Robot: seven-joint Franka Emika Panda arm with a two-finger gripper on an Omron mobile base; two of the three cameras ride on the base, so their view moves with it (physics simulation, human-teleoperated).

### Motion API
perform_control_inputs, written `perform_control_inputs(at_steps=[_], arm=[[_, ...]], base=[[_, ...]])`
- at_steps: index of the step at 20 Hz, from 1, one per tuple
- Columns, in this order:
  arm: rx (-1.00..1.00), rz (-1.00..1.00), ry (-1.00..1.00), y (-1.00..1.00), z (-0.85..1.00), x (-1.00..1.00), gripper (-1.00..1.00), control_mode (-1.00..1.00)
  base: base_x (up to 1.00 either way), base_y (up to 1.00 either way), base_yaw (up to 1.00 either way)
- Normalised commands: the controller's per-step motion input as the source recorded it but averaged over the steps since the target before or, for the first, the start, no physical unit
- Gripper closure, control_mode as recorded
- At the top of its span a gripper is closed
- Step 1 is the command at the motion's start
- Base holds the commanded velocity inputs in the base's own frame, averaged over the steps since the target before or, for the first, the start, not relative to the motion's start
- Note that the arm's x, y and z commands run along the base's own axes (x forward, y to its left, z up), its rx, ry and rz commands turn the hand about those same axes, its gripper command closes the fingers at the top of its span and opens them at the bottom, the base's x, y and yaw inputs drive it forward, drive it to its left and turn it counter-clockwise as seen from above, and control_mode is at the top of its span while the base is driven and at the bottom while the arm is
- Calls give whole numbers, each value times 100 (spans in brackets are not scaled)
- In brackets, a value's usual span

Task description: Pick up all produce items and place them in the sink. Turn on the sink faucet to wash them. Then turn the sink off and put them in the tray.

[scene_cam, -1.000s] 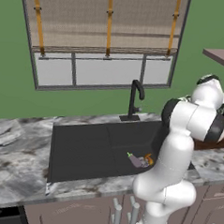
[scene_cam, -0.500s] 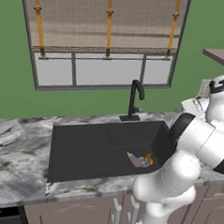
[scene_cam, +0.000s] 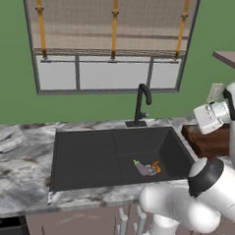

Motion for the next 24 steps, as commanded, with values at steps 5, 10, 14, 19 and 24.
perform_control_inputs(at_steps=[5,10,14,19,24], arm=[[-9,-15,8,25,5,-47,-100,-100],[-5,-23,8,18,0,-44,-100,-100],[-3,-29,12,23,-3,-25,-100,-100],[-4,-29,17,27,-10,-7,-100,-100],[-9,-18,21,42,-11,0,-100,-100]], base=[[0,0,0],[0,0,0],[0,0,0],[0,0,0],[0,0,0]])
